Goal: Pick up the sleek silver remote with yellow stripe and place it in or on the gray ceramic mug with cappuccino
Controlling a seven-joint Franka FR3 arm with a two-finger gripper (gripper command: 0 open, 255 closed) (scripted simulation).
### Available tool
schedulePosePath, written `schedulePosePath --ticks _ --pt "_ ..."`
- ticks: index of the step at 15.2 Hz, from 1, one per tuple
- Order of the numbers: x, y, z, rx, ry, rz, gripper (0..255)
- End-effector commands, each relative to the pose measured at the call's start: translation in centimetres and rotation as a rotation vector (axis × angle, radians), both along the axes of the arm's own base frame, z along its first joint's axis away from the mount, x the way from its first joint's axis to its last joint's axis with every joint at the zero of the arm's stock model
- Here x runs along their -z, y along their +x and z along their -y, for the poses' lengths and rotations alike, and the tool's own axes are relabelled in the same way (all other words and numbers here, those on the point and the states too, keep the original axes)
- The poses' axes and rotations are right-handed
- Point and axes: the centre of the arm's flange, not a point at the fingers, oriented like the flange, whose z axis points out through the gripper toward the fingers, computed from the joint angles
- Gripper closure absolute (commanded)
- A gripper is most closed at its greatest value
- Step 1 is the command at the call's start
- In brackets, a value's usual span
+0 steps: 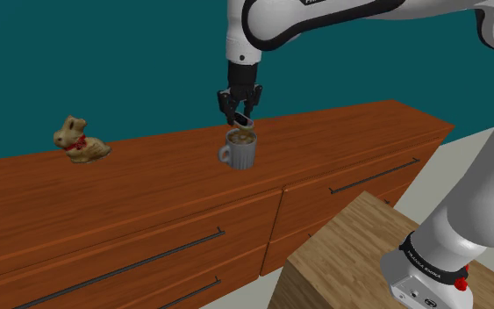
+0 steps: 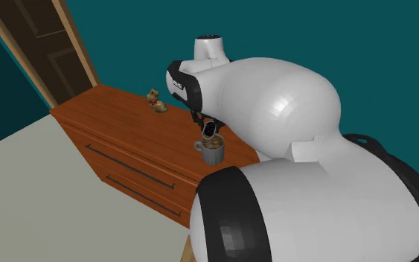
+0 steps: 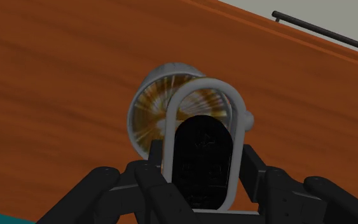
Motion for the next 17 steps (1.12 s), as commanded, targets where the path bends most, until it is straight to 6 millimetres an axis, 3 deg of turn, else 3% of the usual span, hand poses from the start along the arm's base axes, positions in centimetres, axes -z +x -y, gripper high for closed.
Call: schedulePosePath --ticks 1,8,16,17 --pt "1.1 0.1 0.0 0.0 0.0 0.0 255" --pt "5.0 0.1 0.0 0.0 0.0 0.0 255" --pt "5.0 0.1 0.0 0.0 0.0 0.0 255" --pt "5.0 0.1 0.0 0.0 0.0 0.0 0"
